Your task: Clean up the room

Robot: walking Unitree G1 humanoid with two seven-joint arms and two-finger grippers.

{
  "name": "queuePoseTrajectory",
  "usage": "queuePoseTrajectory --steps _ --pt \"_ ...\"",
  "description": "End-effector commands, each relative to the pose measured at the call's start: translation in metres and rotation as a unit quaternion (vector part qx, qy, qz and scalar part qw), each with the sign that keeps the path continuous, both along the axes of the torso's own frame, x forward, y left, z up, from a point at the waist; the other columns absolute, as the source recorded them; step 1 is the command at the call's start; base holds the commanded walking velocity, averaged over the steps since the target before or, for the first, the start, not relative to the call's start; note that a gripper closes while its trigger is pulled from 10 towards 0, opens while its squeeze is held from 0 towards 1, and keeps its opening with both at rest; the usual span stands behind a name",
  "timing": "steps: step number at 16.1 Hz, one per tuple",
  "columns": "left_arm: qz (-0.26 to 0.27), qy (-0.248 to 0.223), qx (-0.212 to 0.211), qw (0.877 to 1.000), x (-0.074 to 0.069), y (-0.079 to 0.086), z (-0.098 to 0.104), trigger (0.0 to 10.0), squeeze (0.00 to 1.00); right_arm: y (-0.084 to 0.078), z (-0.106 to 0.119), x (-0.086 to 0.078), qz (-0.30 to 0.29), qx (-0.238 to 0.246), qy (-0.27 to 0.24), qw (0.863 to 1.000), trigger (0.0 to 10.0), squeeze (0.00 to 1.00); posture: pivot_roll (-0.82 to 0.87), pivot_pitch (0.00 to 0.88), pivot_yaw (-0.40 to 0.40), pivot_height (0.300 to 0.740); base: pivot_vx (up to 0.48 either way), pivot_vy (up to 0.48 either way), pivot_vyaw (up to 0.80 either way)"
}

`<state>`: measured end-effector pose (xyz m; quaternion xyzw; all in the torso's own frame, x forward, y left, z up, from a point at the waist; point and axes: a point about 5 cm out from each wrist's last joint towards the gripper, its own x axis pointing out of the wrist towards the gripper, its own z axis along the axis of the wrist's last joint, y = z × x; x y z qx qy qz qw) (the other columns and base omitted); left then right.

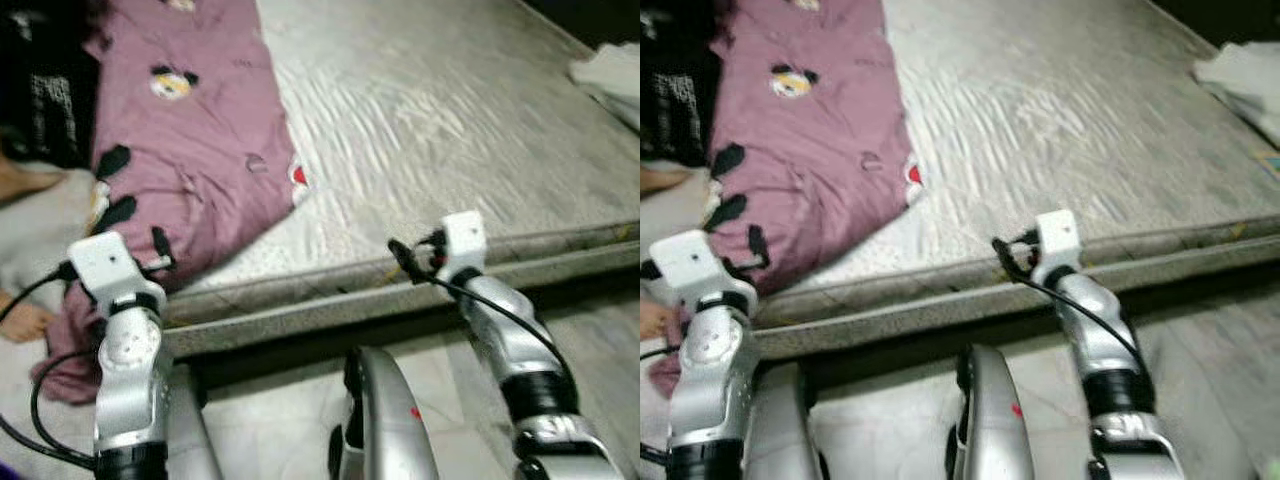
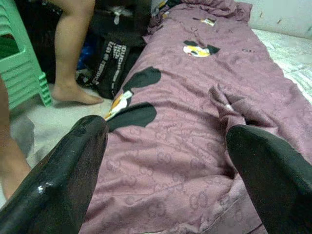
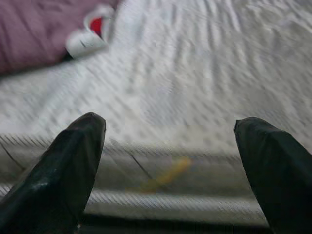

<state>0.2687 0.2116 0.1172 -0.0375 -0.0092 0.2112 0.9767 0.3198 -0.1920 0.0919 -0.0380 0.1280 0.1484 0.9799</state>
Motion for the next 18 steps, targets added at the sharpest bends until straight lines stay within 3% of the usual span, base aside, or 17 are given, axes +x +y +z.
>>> queuePoseTrajectory --steps 1,5,8,10,11,13,17,18 --pt "0.025 -0.002 0.001 1.000 0.004 0.008 0.000 10.0 0.00 -0.024 -0.001 -0.011 -0.019 -0.024 0.008 0.999 10.0 0.00 -0.16 0.146 -0.142 0.514 0.000 0.000 0.00" --pt "0.041 0.004 -0.003 0.999 0.017 0.024 0.000 10.0 0.00 -0.054 0.001 -0.036 -0.039 -0.060 0.022 0.997 10.0 0.00 -0.23 0.191 -0.157 0.514 0.000 0.000 0.00" --pt "0.031 0.002 0.002 1.000 0.031 0.027 0.006 10.0 0.00 -0.068 0.001 -0.049 -0.046 -0.079 0.037 0.995 10.0 0.00 -0.25 0.214 -0.158 0.514 0.000 0.000 0.00" --pt "0.023 0.026 -0.002 0.999 0.040 0.028 0.002 10.0 0.00 -0.071 0.003 -0.052 -0.049 -0.082 0.041 0.995 10.0 0.00 -0.25 0.219 -0.159 0.514 0.000 0.000 0.00" --pt "0.003 0.057 -0.013 0.998 0.050 0.024 -0.005 10.0 0.00 -0.070 0.005 -0.052 -0.048 -0.084 0.042 0.994 10.0 0.00 -0.26 0.219 -0.162 0.514 0.000 0.000 0.00" --pt "-0.085 0.126 0.010 0.988 0.065 -0.003 -0.019 10.0 0.00 -0.068 0.006 -0.049 -0.045 -0.086 0.042 0.994 10.0 0.00 -0.25 0.212 -0.161 0.514 0.000 0.000 0.00" --pt "-0.139 0.145 0.011 0.980 0.068 -0.033 -0.030 10.0 0.00 -0.062 0.006 -0.044 -0.044 -0.084 0.038 0.995 10.0 0.00 -0.25 0.193 -0.152 0.514 0.000 0.000 0.00" --pt "-0.166 0.151 0.039 0.974 0.068 -0.043 -0.033 10.0 0.00 -0.062 0.006 -0.043 -0.046 -0.082 0.036 0.995 10.0 0.00 -0.25 0.190 -0.150 0.514 0.000 0.000 0.00"
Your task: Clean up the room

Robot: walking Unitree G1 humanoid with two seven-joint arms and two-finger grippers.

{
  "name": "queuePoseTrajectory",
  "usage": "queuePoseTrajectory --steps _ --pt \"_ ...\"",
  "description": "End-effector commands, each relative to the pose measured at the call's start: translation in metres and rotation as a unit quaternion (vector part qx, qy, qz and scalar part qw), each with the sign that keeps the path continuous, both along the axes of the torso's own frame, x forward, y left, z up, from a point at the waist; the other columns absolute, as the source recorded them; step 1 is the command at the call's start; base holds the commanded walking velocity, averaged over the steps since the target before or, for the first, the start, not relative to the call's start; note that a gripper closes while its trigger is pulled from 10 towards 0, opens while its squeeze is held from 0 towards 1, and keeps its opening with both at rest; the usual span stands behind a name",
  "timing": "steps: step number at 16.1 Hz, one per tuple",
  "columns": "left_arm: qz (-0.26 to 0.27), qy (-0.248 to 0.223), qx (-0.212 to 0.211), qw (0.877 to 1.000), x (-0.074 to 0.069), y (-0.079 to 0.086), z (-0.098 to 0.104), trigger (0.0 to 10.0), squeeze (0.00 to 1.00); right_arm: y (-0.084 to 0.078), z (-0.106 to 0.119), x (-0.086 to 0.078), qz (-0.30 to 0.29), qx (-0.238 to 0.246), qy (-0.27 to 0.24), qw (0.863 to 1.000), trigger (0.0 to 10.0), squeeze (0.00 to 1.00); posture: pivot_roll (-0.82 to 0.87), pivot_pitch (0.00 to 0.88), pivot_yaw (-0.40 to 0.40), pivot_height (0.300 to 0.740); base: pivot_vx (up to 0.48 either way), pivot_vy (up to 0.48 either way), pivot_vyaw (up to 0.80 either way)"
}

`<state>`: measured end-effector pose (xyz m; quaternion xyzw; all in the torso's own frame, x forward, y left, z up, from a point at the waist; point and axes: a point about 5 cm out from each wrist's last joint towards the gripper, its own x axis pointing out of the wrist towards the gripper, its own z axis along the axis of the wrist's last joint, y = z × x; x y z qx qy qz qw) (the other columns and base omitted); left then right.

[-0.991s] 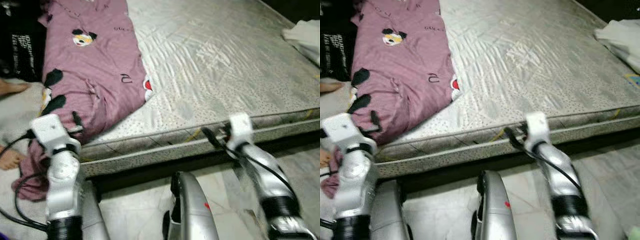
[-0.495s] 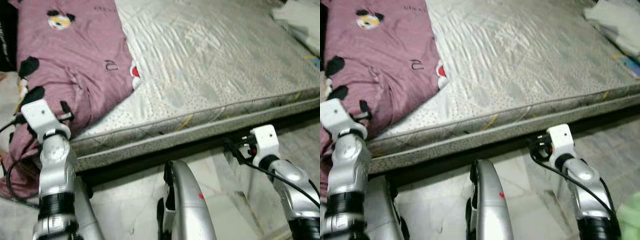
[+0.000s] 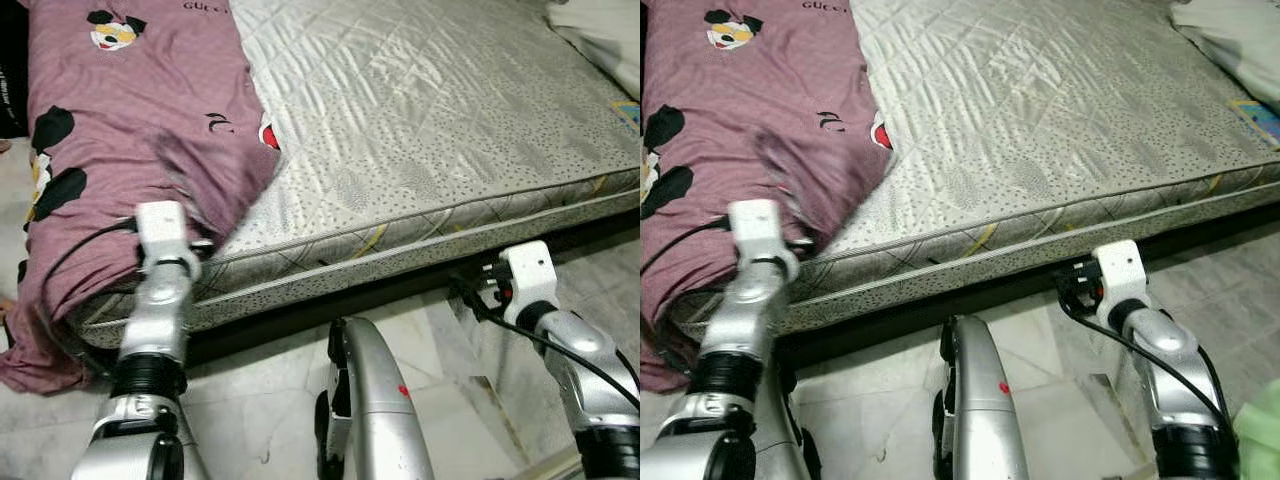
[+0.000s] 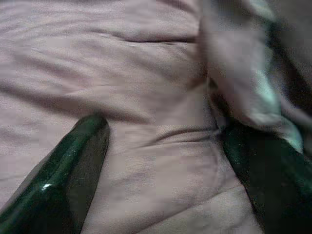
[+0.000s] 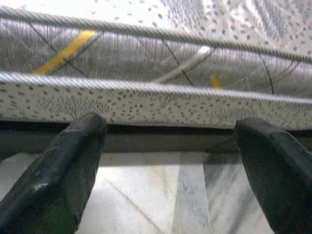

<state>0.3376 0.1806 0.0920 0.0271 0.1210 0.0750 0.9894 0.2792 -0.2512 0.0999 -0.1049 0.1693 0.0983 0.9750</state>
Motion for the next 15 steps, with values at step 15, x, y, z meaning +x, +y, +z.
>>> queuePoseTrajectory --steps 15 --pt "-0.453 -0.044 0.097 0.885 -0.040 -0.120 0.004 10.0 0.00 0.018 -0.005 0.019 -0.003 0.020 -0.017 1.000 10.0 0.00 -0.20 0.127 -0.122 0.514 0.000 0.000 0.00"
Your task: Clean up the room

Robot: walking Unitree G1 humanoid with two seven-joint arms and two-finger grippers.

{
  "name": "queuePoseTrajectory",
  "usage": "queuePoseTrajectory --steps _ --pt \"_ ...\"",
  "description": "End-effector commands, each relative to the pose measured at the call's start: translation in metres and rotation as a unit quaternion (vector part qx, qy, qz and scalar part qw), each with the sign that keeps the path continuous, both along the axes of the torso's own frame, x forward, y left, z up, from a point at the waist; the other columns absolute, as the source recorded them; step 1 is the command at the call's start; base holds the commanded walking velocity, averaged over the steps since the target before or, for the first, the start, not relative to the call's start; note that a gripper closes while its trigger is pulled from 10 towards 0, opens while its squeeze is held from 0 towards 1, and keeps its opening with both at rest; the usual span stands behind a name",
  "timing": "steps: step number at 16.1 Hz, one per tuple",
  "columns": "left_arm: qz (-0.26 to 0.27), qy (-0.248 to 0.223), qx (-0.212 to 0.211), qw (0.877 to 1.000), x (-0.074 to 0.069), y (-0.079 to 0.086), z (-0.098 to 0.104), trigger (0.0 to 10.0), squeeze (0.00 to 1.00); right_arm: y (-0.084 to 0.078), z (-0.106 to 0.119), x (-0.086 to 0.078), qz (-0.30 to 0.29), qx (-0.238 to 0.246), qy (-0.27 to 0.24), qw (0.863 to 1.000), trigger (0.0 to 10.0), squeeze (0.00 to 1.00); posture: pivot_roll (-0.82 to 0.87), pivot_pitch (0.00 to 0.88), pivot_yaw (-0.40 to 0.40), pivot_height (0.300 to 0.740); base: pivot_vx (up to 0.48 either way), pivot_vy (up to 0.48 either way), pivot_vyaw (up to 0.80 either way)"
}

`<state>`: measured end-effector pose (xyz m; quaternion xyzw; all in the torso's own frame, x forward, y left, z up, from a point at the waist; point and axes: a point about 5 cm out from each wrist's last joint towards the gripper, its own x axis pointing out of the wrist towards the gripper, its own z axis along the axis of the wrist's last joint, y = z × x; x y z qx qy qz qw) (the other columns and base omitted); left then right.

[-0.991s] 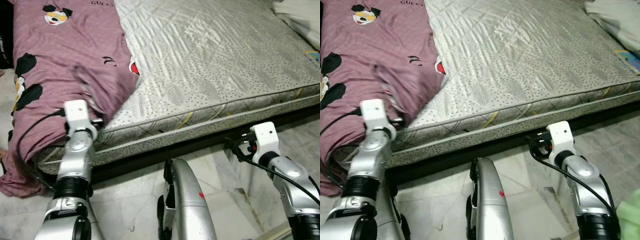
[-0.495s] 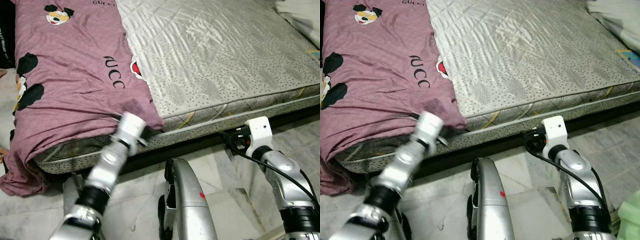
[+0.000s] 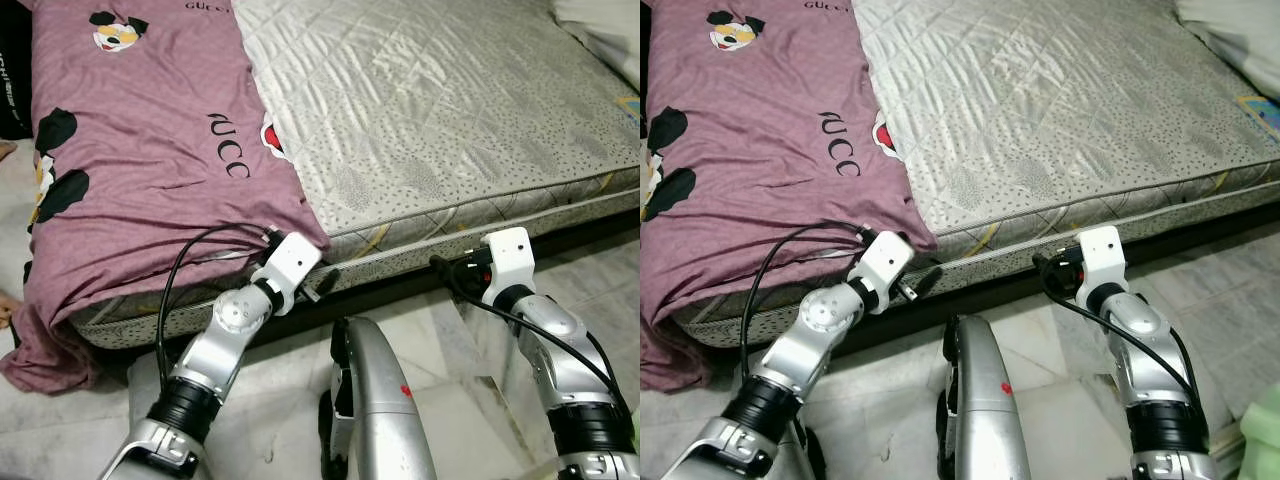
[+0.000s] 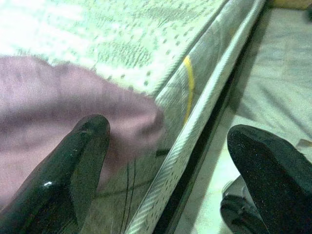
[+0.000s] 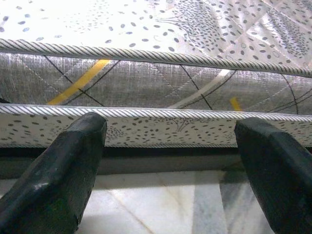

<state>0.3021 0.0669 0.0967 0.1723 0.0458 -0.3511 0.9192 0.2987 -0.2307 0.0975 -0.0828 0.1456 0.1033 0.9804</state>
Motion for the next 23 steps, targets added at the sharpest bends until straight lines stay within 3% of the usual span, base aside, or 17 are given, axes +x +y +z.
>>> queuePoseTrajectory --steps 1,4,5,7,8,9,10,12,14,15,16,18,21,23 --pt "-0.004 -0.025 -0.021 0.999 -0.001 -0.006 0.012 10.0 0.00 -0.001 -0.003 0.001 -0.012 0.003 0.005 1.000 10.0 0.00 -0.19 0.126 -0.121 0.514 0.000 0.000 0.00" --pt "0.033 -0.085 -0.064 0.994 0.008 0.000 0.040 10.0 0.00 -0.001 -0.003 0.002 -0.020 0.015 0.007 1.000 10.0 0.00 -0.19 0.121 -0.119 0.514 0.000 0.000 0.00" --pt "0.080 -0.131 -0.113 0.982 0.017 0.015 0.069 10.0 0.00 0.000 -0.004 0.004 -0.021 0.018 0.004 1.000 10.0 0.00 -0.18 0.117 -0.118 0.514 0.000 0.000 0.00" --pt "0.197 -0.166 -0.120 0.959 0.032 0.052 0.081 10.0 0.00 0.000 -0.003 0.004 -0.022 0.020 0.001 1.000 10.0 0.00 -0.19 0.118 -0.117 0.514 0.000 0.000 0.00" --pt "0.263 -0.154 -0.106 0.947 0.039 0.076 0.075 10.0 0.00 -0.001 -0.003 0.003 -0.023 0.020 0.002 1.000 10.0 0.00 -0.19 0.118 -0.120 0.514 0.000 0.000 0.00" --pt "0.344 -0.098 -0.104 0.928 0.046 0.109 0.058 10.0 0.00 -0.001 -0.002 0.003 -0.023 0.021 0.002 0.999 10.0 0.00 -0.19 0.118 -0.120 0.514 0.000 0.000 0.00" --pt "0.373 -0.059 -0.077 0.923 0.048 0.127 0.044 10.0 0.00 0.000 0.000 0.003 -0.020 0.022 0.001 1.000 10.0 0.00 -0.21 0.121 -0.123 0.514 0.000 0.000 0.00" --pt "0.424 -0.003 -0.068 0.903 0.049 0.150 0.024 10.0 0.00 0.001 0.004 0.004 -0.018 0.023 -0.002 1.000 10.0 0.00 -0.22 0.122 -0.125 0.514 0.000 0.000 0.00" --pt "0.462 0.013 -0.054 0.885 0.050 0.165 0.013 10.0 0.00 -0.001 0.008 0.003 -0.017 0.022 -0.005 1.000 10.0 0.00 -0.25 0.133 -0.132 0.514 0.000 0.000 0.00" --pt "0.468 0.022 -0.056 0.882 0.052 0.167 0.010 10.0 0.00 -0.004 0.009 0.000 -0.017 0.017 -0.004 1.000 10.0 0.00 -0.26 0.139 -0.137 0.514 0.000 0.000 0.00" --pt "0.458 0.018 -0.066 0.886 0.055 0.163 0.012 10.0 0.00 -0.006 0.009 -0.002 -0.017 0.014 -0.003 1.000 10.0 0.00 -0.26 0.144 -0.143 0.514 0.000 0.000 0.00" --pt "0.420 0.014 -0.087 0.903 0.063 0.143 0.016 10.0 0.00 -0.010 0.010 -0.005 -0.017 0.006 0.001 1.000 10.0 0.00 -0.27 0.152 -0.149 0.514 0.000 0.000 0.00" --pt "0.338 0.035 -0.081 0.937 0.068 0.098 0.007 10.0 0.00 -0.014 0.012 -0.009 -0.017 -0.002 0.005 1.000 10.0 0.00 -0.29 0.160 -0.163 0.514 0.000 0.000 0.00" --pt "0.251 0.077 -0.049 0.964 0.061 0.061 -0.011 10.0 0.00 -0.015 0.014 -0.010 -0.015 -0.007 0.006 1.000 10.0 0.00 -0.30 0.162 -0.168 0.514 0.000 0.000 0.00"
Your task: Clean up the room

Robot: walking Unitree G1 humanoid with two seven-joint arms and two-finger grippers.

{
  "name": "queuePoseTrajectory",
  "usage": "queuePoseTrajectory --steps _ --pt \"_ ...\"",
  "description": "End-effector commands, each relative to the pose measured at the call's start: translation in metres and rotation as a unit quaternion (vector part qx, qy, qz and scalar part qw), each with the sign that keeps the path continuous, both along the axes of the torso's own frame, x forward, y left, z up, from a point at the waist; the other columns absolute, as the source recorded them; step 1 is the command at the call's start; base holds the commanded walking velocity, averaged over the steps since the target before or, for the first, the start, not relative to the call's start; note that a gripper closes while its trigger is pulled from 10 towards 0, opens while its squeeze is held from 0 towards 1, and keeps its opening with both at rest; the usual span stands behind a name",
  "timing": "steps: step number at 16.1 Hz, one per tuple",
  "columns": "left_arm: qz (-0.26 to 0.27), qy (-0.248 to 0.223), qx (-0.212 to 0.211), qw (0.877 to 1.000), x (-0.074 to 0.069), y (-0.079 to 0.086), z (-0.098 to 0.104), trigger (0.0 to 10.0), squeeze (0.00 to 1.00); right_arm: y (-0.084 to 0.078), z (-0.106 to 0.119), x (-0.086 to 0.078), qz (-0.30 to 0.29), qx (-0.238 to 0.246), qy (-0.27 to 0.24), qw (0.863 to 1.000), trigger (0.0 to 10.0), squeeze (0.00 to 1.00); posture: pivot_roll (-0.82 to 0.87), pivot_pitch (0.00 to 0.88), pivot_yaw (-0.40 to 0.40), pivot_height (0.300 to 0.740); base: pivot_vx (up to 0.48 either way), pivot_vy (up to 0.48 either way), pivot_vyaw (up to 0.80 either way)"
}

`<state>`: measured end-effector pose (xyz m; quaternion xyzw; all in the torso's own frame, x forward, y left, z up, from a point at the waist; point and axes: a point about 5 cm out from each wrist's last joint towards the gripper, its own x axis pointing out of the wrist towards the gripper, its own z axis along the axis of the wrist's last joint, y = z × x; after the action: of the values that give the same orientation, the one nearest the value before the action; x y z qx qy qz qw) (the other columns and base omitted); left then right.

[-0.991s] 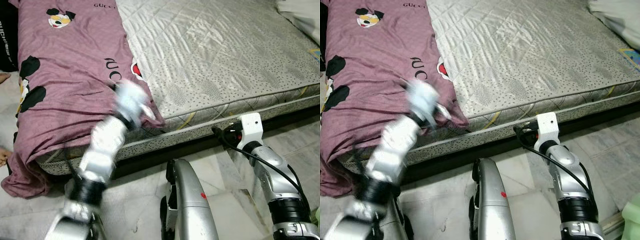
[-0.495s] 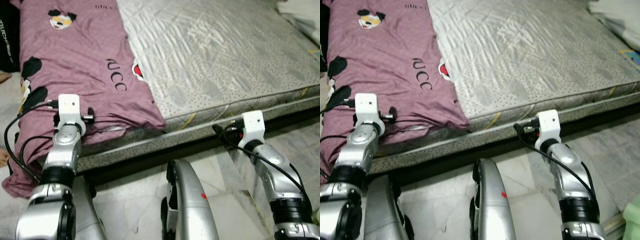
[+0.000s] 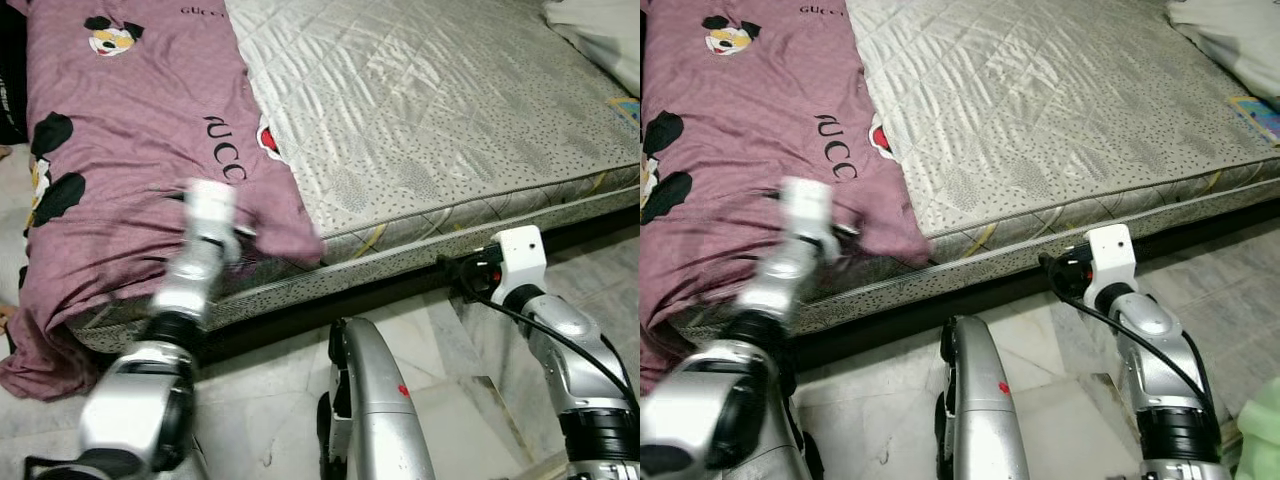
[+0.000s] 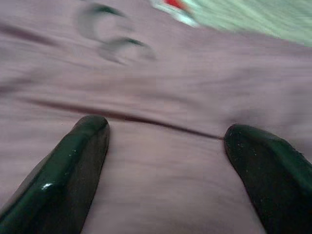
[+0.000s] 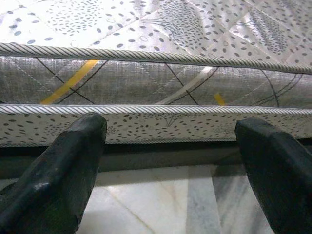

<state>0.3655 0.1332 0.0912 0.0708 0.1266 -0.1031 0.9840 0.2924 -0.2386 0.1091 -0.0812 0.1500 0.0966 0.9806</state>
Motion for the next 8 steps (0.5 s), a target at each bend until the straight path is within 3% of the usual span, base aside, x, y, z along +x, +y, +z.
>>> queuePoseTrajectory --steps 1,2,5,6,8 --pt "-0.057 0.036 0.021 0.998 -0.007 -0.016 -0.014 10.0 0.00 -0.007 0.002 -0.003 -0.007 -0.008 0.002 1.000 10.0 0.00 -0.30 0.162 -0.168 0.514 0.000 0.000 0.00" --pt "-0.104 0.066 0.019 0.992 -0.016 -0.031 -0.027 10.0 0.00 -0.007 0.002 -0.003 -0.008 -0.009 0.003 1.000 10.0 0.00 -0.30 0.159 -0.168 0.514 0.000 0.000 0.00" --pt "-0.150 0.090 0.034 0.984 -0.026 -0.044 -0.040 10.0 0.00 -0.004 0.003 -0.001 -0.007 -0.007 0.002 1.000 10.0 0.00 -0.29 0.151 -0.162 0.514 0.000 0.000 0.00" --pt "-0.149 0.076 0.041 0.985 -0.025 -0.044 -0.037 10.0 0.00 0.000 0.002 0.002 -0.007 -0.001 -0.001 1.000 10.0 0.00 -0.28 0.145 -0.154 0.514 0.000 0.000 0.00" --pt "-0.100 -0.002 0.036 0.994 -0.011 -0.031 -0.014 10.0 0.00 0.008 0.001 0.007 -0.006 0.012 -0.011 1.000 10.0 0.00 -0.25 0.131 -0.141 0.514 0.000 0.000 0.00"
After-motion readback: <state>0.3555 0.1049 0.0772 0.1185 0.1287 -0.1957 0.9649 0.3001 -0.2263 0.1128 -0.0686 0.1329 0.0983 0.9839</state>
